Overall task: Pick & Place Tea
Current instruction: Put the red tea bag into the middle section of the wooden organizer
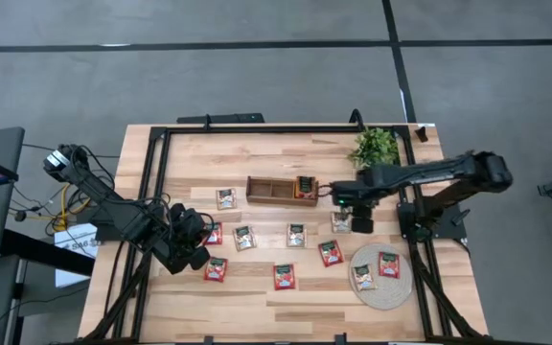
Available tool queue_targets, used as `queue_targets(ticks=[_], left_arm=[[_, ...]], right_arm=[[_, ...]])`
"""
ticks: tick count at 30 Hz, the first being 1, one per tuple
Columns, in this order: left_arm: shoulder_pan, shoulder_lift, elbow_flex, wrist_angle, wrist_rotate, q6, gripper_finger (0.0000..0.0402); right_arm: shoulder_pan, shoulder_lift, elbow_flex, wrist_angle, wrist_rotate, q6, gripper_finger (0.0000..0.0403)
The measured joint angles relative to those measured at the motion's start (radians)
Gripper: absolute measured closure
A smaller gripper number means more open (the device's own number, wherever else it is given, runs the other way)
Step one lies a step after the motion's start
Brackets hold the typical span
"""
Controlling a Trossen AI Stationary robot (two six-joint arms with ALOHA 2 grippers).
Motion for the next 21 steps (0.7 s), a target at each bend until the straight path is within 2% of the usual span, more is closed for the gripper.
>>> queue_targets(ticks=[4, 9, 15, 21], left_arm=[[0.000, 0.000, 0.000, 0.000, 0.000, 0.000, 0.0401], [0.000, 0.000, 0.000, 0.002, 0.000, -0.007, 0.0401], [0.000, 0.000, 0.000, 0.002, 0.000, -0.013, 0.0402], [0.000, 0.000, 0.000, 0.002, -0.027, -0.013, 0.0401]], right_arm=[[0.054, -0.093, -0.077, -0.007, -0.110, 0.138, 0.0284], [0.184, -0.181, -0.128, -0.010, -0.185, 0.287, 0.0284], [0.422, -0.219, -0.138, -0.003, -0.190, 0.453, 0.0284], [0.634, -0.180, -0.138, 0.047, -0.154, 0.615, 0.0284]])
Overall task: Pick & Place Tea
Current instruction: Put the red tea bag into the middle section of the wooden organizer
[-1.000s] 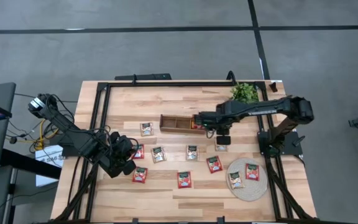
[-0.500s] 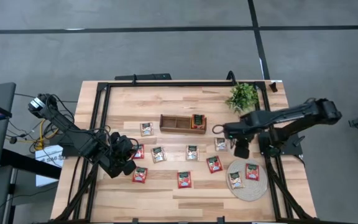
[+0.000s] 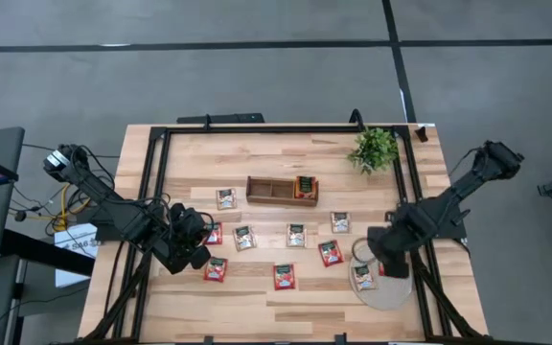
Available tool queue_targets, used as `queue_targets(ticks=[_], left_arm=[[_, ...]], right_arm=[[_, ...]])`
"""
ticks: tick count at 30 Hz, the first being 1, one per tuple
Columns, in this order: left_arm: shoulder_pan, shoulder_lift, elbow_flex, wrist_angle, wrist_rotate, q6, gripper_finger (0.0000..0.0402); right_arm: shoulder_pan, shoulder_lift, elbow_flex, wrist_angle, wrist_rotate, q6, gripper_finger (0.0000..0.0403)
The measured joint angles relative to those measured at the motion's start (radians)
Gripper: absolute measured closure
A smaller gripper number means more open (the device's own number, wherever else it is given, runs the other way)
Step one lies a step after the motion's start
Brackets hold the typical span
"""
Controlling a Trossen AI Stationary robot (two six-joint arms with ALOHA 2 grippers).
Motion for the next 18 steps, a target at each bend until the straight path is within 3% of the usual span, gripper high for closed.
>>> queue_targets(ticks=[9, 18], left_arm=[[0.000, 0.000, 0.000, 0.001, -0.019, 0.000, 0.0402], [0.000, 0.000, 0.000, 0.030, -0.017, -0.001, 0.0401]], right_arm=[[0.143, 0.054, -0.053, 0.060, 0.053, 0.163, 0.0297], [0.103, 0.040, -0.171, 0.163, 0.049, 0.170, 0.0302]])
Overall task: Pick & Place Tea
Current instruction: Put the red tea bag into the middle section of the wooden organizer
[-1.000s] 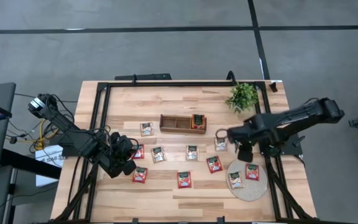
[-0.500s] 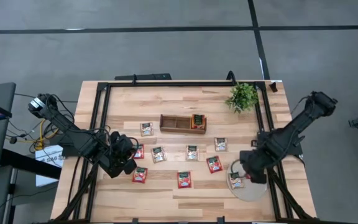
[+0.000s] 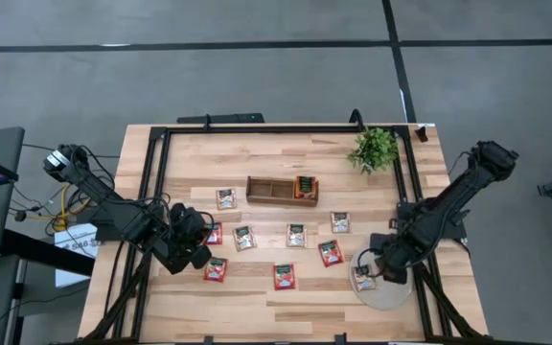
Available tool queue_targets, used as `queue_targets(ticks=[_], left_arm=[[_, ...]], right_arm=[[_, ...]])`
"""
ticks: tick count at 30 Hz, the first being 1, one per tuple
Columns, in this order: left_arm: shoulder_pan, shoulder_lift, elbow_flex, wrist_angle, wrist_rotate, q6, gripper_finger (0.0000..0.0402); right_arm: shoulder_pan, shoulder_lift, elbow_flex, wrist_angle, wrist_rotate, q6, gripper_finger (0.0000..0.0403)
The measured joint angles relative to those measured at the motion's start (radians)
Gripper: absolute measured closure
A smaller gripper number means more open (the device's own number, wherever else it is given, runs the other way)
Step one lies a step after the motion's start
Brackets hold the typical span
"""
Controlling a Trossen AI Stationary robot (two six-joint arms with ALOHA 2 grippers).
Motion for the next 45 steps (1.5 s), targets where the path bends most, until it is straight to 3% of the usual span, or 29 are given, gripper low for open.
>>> queue_targets(ticks=[20, 33, 45], left_arm=[[0.000, 0.000, 0.000, 0.008, 0.002, -0.002, 0.0401], [0.000, 0.000, 0.000, 0.008, 0.002, -0.002, 0.0401], [0.000, 0.000, 0.000, 0.008, 0.002, -0.002, 0.0401]], right_arm=[[-0.153, 0.000, -0.144, 0.136, -0.127, -0.037, 0.0296], [-0.153, 0.000, -0.145, 0.149, -0.133, -0.036, 0.0397], [-0.153, 0.000, -0.145, 0.127, -0.132, 0.007, 0.0402]])
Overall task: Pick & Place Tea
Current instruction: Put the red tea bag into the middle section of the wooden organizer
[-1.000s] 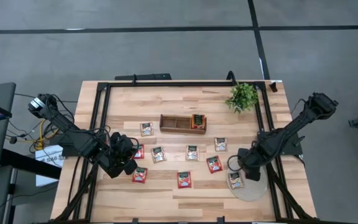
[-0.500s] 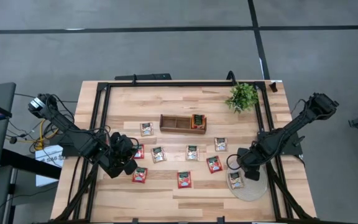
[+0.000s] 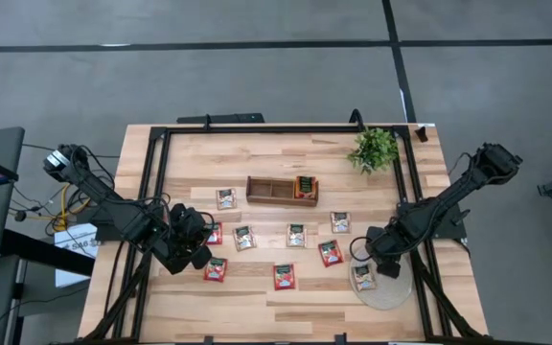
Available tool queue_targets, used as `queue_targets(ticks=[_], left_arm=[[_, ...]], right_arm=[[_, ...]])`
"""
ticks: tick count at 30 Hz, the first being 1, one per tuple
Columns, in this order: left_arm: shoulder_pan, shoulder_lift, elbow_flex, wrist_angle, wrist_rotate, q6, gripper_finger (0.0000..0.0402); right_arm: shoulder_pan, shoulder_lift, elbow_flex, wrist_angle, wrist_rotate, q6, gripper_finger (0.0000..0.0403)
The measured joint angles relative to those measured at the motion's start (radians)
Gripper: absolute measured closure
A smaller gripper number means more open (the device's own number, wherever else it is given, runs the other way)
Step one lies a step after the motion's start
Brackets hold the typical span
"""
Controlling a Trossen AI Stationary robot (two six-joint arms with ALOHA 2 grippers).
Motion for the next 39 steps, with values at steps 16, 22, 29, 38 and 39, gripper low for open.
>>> queue_targets(ticks=[16, 22, 29, 38, 39], left_arm=[[0.000, 0.000, 0.000, 0.006, 0.000, 0.006, 0.0401], [0.000, 0.000, 0.000, 0.048, 0.000, 0.025, 0.0401], [0.000, 0.000, 0.000, 0.137, -0.001, 0.067, 0.0401], [0.064, 0.000, 0.000, 0.223, 0.003, 0.179, 0.0401], [0.076, 0.000, 0.000, 0.231, 0.007, 0.193, 0.0401]], right_arm=[[0.002, 0.000, 0.135, -0.138, 0.005, -0.016, 0.0403], [0.002, 0.000, 0.227, -0.227, 0.046, -0.019, 0.0403], [-0.003, 0.000, 0.350, -0.321, 0.111, -0.047, 0.0403], [-0.098, 0.000, 0.485, -0.378, 0.168, -0.174, 0.0403], [-0.114, 0.000, 0.500, -0.377, 0.173, -0.194, 0.0403]])
